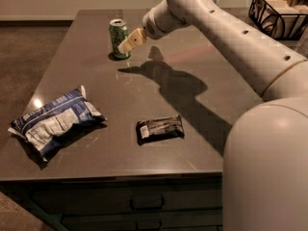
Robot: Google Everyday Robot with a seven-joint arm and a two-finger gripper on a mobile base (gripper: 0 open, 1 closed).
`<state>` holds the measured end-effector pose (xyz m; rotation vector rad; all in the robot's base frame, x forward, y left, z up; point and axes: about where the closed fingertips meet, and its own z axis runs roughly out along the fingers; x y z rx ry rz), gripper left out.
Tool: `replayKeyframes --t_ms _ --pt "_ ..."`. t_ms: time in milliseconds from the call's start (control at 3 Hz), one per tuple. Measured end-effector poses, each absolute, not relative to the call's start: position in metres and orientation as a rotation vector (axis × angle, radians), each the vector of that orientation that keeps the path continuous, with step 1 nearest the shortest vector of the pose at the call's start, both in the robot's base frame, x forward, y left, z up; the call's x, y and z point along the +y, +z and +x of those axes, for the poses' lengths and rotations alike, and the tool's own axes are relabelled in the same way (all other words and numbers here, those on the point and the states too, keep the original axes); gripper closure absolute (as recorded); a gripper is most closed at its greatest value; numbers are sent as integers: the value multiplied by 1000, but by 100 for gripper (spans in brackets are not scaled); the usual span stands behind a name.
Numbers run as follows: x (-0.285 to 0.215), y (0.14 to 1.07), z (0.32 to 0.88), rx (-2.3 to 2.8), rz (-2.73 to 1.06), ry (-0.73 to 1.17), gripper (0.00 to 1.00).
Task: Move green can near blue chip bag
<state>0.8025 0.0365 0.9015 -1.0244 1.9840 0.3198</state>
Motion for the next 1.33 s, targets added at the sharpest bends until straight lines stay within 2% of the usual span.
replayKeyframes --t_ms 667,1000,1333 --pt "72 900 821 1941 -1069 400 0" --pt "78 898 818 1935 -1093 447 17" --pt "82 897 813 1932 -1116 487 41"
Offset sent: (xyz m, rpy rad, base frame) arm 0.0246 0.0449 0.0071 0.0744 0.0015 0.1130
